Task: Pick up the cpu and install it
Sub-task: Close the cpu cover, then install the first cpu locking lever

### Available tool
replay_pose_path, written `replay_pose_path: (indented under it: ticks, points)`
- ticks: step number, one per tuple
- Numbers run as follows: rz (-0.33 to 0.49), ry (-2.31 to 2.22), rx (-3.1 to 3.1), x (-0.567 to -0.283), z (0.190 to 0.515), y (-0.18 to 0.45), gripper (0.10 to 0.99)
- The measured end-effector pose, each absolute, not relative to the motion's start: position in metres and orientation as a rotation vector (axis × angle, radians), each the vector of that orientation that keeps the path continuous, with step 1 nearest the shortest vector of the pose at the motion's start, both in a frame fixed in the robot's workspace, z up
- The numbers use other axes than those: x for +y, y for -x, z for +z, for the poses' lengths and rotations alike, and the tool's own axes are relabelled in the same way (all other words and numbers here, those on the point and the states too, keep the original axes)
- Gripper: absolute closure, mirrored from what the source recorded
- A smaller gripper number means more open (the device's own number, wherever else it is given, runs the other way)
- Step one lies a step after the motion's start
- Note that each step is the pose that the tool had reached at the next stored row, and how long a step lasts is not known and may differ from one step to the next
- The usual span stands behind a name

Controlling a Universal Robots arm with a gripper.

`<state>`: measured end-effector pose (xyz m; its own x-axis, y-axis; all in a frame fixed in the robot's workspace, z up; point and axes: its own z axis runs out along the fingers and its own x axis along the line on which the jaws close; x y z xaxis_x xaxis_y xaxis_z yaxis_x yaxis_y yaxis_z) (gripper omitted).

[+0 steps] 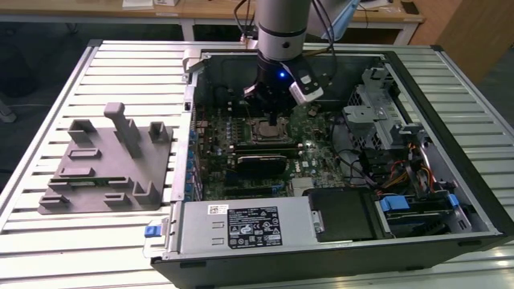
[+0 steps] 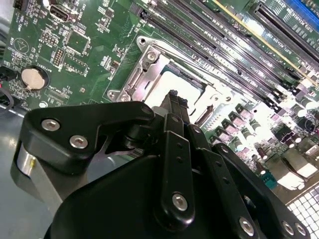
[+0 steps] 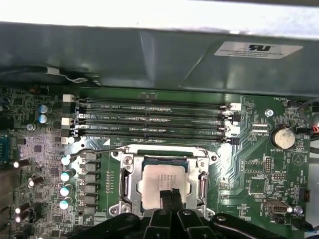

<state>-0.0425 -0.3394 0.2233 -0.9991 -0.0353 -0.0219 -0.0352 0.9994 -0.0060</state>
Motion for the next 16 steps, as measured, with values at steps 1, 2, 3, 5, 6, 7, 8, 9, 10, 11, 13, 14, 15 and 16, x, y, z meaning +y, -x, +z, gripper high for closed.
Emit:
replay_pose_path:
  ticks: [1,2,3,5,6,7,8,9,10,11,13,14,15,16]
  points:
    - [-0.009,0.041,3.119,-0.3394,0.2230,0.0427,0.980]
    - [-0.009,0.019,3.120,-0.3394,0.2228,0.0428,0.980]
    - [-0.010,-0.004,3.120,-0.3394,0.2226,0.0430,0.980]
    - [-0.010,-0.033,3.120,-0.3393,0.2225,0.0441,0.980]
    - [-0.010,-0.034,3.120,-0.3393,0.2225,0.0442,0.980]
    - [-0.010,-0.034,3.120,-0.3393,0.2225,0.0442,0.980]
    - [-0.010,-0.035,3.120,-0.3393,0.2225,0.0442,0.980]
    - [-0.010,-0.035,3.120,-0.3393,0.2225,0.0442,0.980]
    - [-0.010,-0.035,3.120,-0.3393,0.2225,0.0442,0.980]
    - [-0.010,-0.035,3.120,-0.3393,0.2225,0.0442,0.980]
    - [-0.010,-0.035,3.120,-0.3393,0.2225,0.0442,0.980]
    - [-0.010,-0.035,3.120,-0.3393,0.2225,0.0442,0.980]
    - [-0.010,-0.035,3.120,-0.3393,0.2225,0.0443,0.980]
    - [-0.010,-0.035,3.120,-0.3393,0.2225,0.0442,0.980]
